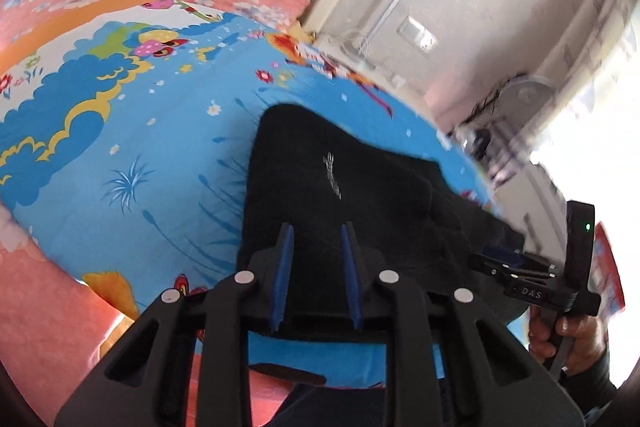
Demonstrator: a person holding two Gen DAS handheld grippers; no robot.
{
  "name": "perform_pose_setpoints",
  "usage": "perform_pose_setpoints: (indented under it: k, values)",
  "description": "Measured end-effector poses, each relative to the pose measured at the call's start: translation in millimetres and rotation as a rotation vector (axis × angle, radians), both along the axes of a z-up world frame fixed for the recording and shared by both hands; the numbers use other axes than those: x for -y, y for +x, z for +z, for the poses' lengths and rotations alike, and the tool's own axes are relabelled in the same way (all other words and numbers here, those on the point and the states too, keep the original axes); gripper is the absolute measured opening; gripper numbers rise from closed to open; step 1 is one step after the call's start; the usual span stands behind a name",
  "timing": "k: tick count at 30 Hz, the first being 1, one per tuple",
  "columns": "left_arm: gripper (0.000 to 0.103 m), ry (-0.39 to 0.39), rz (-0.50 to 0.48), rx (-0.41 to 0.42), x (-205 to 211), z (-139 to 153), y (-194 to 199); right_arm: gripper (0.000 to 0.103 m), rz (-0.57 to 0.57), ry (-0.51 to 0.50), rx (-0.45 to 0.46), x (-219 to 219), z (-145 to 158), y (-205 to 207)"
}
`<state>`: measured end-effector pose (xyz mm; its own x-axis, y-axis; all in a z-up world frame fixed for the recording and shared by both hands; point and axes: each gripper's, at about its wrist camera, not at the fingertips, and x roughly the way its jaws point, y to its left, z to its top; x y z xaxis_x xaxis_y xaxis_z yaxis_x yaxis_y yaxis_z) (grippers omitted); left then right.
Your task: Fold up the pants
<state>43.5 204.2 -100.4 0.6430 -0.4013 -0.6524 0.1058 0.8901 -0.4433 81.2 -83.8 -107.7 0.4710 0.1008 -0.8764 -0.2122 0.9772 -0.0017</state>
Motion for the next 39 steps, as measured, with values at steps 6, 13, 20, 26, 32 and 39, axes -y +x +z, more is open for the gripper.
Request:
perform_pose_setpoints:
  k: [6,13,20,26,32,39]
  values:
    - [0.019,0.161,0.005,-0.105,13,-19,3,0.062,-0.023,-0.006,-0.029,5,-18,-1]
    - [0.059,0.016,0.071,-0.130,-8,-17,8,0.066,-0.036,-0.008,-0.032,5,-21,-4]
    - [0.067,-0.105,0.083,-0.190,-28,-40,14,0.069,-0.041,-0.008,-0.039,6,-21,-2]
    - [0.066,-0.221,0.034,-0.206,-31,-55,19,0.072,-0.046,-0.007,-0.045,8,-23,0]
    - [0.060,-0.279,0.002,-0.209,-33,-66,24,0.079,-0.052,0.000,-0.054,11,-24,2]
    - [0.043,-0.249,-0.013,-0.187,-31,-60,18,0.079,-0.062,0.080,-0.009,15,30,24]
